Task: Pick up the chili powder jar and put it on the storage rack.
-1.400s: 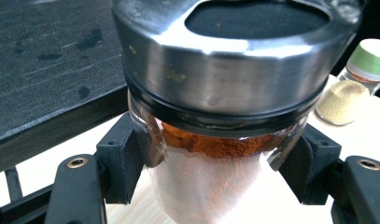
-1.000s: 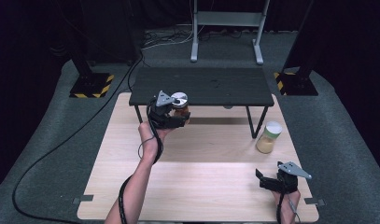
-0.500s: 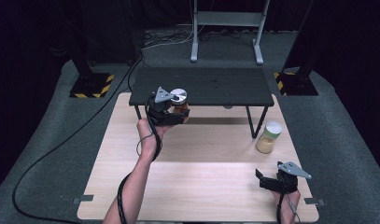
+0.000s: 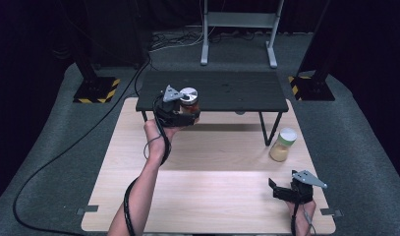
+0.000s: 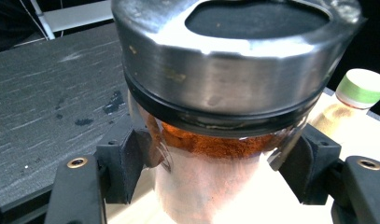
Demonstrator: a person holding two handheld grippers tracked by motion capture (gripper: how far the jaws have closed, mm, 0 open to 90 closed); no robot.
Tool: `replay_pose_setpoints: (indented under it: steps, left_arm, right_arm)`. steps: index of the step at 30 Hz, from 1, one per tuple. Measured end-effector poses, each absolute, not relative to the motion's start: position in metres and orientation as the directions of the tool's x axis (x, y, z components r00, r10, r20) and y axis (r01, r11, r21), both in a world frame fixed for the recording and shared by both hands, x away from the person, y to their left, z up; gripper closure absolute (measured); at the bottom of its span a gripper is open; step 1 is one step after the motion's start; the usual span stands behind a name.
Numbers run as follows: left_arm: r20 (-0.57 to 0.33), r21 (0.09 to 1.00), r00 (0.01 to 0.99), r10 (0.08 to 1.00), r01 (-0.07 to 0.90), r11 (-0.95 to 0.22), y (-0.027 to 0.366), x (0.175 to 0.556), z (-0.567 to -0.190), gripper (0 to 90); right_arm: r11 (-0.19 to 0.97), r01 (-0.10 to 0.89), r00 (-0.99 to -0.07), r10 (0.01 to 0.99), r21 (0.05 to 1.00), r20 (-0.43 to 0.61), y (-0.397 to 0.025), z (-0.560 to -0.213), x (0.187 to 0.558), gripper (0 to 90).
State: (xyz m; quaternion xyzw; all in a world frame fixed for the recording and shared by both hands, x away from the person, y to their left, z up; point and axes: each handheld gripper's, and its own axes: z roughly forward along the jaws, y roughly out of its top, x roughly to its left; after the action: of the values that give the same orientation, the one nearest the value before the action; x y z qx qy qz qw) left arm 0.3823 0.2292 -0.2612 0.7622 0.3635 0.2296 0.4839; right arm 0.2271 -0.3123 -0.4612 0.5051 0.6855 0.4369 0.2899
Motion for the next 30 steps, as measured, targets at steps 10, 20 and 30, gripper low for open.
replay_pose_setpoints:
  steps: [10,20,30]
  left_arm:
    - [0.02,0.909,0.634,0.773,0.311,-0.278,0.225,0.381,-0.252,31.3]
    - [0.046,0.91,0.63,0.775,0.293,-0.292,0.219,0.387,-0.24,31.3]
    - [0.047,0.908,0.603,0.796,0.306,-0.285,0.214,0.399,-0.234,31.3]
  right_arm:
    - [0.108,0.439,-0.323,0.945,0.892,0.045,-0.313,-0.461,0.227,0.0]
    - [0.108,0.439,-0.325,0.945,0.892,0.045,-0.313,-0.461,0.227,0.0]
    - [0.108,0.44,-0.327,0.944,0.891,0.047,-0.314,-0.461,0.228,0.0]
